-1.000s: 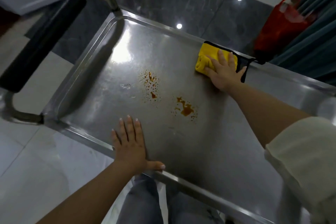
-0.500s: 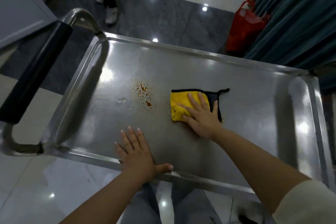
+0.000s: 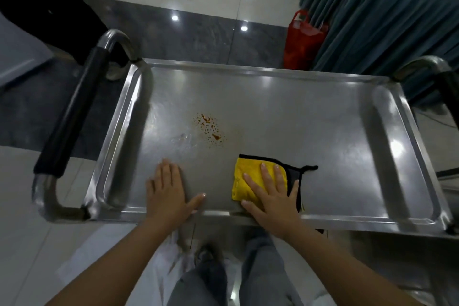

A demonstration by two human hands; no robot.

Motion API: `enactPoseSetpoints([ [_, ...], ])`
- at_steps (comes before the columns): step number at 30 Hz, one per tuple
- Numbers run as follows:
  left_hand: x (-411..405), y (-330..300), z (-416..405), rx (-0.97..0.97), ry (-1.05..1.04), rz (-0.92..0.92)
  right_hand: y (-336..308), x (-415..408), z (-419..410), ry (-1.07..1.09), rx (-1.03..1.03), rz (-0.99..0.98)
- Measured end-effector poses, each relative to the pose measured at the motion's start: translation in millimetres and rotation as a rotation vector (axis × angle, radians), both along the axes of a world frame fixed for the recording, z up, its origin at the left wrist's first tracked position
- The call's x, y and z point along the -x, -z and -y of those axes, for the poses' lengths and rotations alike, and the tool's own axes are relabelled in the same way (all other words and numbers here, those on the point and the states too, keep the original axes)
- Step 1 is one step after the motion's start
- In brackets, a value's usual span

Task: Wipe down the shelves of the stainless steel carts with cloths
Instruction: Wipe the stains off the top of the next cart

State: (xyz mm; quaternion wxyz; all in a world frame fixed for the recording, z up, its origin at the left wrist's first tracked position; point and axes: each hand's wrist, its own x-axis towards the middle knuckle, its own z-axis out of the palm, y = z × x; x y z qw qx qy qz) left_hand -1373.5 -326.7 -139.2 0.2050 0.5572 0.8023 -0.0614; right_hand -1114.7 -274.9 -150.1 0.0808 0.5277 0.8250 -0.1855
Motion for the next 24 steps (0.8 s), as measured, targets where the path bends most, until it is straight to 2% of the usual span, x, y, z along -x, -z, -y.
enactPoseSetpoints([
  [4,44.6,5.7,1.4,-0.019,-0.093,-0.059,-0.3,5.7,7.8,-0.032,-0.026,0.068],
  [10,51.5,19.4,10.3,-0.143,-0.05,-0.091,-3.4,11.9,-23.3,-0.046,-0.011,0.08],
  [15,51.3,25.3,11.3,-0.21,-0.054,-0.071,-5.0,31.4,-74.9,-0.067,0.023,0.055],
  [20,50.8,28.3,14.0,-0.198,-0.059,-0.069,-4.4,59.4,-136.7,-0.081,0.048,0.012],
  [24,52.3,29.9,16.9,-0.186,-0.064,-0.078,-7.4,76.9,-196.3,-0.056,0.132,-0.109],
])
